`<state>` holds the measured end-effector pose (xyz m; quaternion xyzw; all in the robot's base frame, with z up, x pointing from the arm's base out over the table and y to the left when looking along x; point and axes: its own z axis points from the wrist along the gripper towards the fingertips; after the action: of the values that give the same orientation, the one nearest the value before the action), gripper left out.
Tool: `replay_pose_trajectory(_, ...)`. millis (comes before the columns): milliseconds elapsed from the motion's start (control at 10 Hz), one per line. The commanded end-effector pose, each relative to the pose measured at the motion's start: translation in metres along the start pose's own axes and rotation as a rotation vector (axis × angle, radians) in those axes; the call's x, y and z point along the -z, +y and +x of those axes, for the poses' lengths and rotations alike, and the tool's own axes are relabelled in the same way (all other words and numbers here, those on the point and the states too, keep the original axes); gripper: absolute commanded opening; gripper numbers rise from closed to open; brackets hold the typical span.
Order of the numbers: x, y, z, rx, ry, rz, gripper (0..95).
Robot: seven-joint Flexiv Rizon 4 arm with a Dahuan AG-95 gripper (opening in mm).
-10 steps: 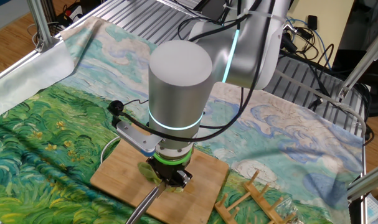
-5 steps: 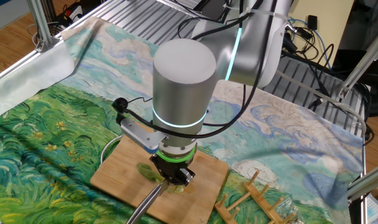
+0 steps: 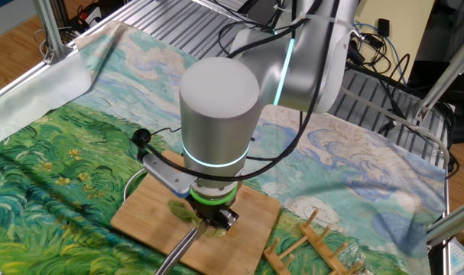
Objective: Chop the pakchoi
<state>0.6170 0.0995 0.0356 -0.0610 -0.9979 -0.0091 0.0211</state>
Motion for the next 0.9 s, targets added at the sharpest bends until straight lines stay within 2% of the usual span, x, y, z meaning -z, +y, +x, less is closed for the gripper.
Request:
replay_pose_trajectory(100,0.012,-0.0001,0.0033,-0.008,-0.001,0.002,0.0)
replay_pose_trajectory(500,0.0127,-0.0001,0.0056,-0.003,-0.012,0.001,0.0)
replay_pose_trajectory(900,0.0051,0.0009,0.0079,0.005,-0.038,-0.005,0.0)
